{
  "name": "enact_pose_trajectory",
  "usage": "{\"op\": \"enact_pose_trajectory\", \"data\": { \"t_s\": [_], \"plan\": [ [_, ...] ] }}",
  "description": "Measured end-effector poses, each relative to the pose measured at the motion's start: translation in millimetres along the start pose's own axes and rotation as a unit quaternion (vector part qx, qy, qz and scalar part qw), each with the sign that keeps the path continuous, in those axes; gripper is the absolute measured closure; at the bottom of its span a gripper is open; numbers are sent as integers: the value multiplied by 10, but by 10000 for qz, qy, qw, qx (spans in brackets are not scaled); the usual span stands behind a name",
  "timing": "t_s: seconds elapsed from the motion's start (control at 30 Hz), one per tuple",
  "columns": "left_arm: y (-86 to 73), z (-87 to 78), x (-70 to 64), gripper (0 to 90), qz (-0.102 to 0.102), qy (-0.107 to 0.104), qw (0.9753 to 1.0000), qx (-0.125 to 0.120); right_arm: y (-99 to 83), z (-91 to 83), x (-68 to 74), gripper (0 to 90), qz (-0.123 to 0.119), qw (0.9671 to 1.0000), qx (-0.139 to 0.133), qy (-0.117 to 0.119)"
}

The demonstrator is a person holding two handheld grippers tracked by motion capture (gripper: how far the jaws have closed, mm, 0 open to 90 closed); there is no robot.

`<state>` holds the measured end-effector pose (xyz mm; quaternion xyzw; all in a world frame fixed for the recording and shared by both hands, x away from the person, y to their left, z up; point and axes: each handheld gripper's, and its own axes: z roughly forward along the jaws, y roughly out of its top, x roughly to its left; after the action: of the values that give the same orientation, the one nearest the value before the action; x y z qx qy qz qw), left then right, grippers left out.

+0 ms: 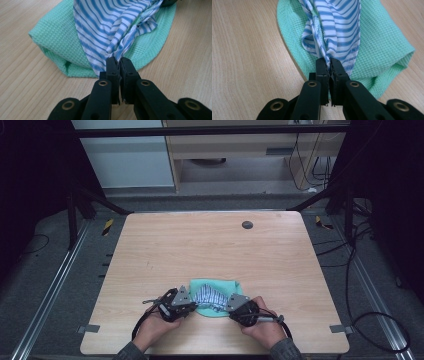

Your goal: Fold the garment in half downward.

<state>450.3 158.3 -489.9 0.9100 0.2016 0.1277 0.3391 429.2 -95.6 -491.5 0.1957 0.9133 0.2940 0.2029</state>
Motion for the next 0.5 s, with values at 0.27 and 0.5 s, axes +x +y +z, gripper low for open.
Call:
{"op": "enact_pose_trajectory", "data": {
  "t_s": [0.27, 0.5],
  "plan": [
    [-17, 3, -27, 866, -36, -34, 10000, 38, -4, -6, 0, 867, 37, 10000, 51, 2],
    [-13, -2, -40, 865, -18, -63, 10000, 59, -27, -19, 11, 863, 80, 10000, 21, -37]
  ]
}}
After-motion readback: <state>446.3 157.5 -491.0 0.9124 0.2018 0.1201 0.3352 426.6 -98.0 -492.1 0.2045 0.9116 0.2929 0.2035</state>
